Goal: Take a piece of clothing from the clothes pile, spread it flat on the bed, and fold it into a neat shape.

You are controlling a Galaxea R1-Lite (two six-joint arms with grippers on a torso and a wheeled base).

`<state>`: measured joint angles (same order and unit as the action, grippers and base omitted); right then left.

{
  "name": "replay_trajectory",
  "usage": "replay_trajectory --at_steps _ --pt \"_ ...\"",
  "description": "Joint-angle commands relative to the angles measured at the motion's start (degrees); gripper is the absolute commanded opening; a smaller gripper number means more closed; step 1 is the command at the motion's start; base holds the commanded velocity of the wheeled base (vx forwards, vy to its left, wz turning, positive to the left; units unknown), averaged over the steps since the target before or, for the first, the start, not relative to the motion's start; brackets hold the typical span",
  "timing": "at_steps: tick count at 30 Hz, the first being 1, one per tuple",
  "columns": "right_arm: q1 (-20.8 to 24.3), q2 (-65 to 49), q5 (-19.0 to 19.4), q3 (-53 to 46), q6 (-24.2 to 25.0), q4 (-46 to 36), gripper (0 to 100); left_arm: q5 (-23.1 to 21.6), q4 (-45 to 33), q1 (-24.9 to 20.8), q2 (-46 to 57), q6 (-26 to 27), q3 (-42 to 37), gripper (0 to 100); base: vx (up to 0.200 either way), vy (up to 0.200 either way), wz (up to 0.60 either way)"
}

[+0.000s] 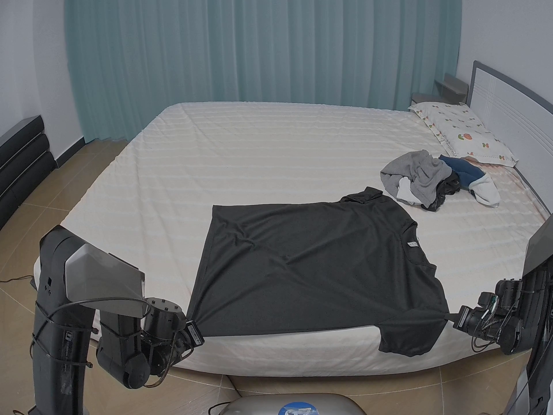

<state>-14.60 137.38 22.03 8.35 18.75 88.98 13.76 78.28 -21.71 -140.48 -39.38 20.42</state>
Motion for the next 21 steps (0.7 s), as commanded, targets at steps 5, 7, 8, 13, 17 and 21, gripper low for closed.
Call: replay_trajectory --at_steps 5,7,8,13,17,21 --pt "-0.16 1.14 0.03 -0.18 -1.52 0.14 0 0.04 0.03 -0.35 -1.81 0.26 -0.03 0 0.0 0.0 0.0" --pt "-0.16 1.84 0.03 -0.26 -2.05 0.32 0 0.04 0.21 -0.7 -1.81 0.18 -0.03 0 0.0 0.0 0.0" --pt "-0.16 2.02 0.03 -0.35 -2.4 0.32 0 0.04 0.3 -0.7 -1.81 0.18 -0.12 0 0.0 0.0 0.0" --pt "-0.07 2.19 0.3 0.09 -2.58 0.41 0 0.04 0.3 -0.79 -1.72 0.18 -0.03 0 0.0 0.0 0.0" --pt "0.45 2.81 0.56 0.61 -2.14 0.41 100 0.04 0.3 -0.7 -1.46 0.09 0.15 100 0.0 0.0 0.0" --pt "-0.07 1.84 3.46 1.49 -0.64 0.41 100 0.04 0.3 -0.44 -1.2 -0.18 0.32 100 0.0 0.0 0.0"
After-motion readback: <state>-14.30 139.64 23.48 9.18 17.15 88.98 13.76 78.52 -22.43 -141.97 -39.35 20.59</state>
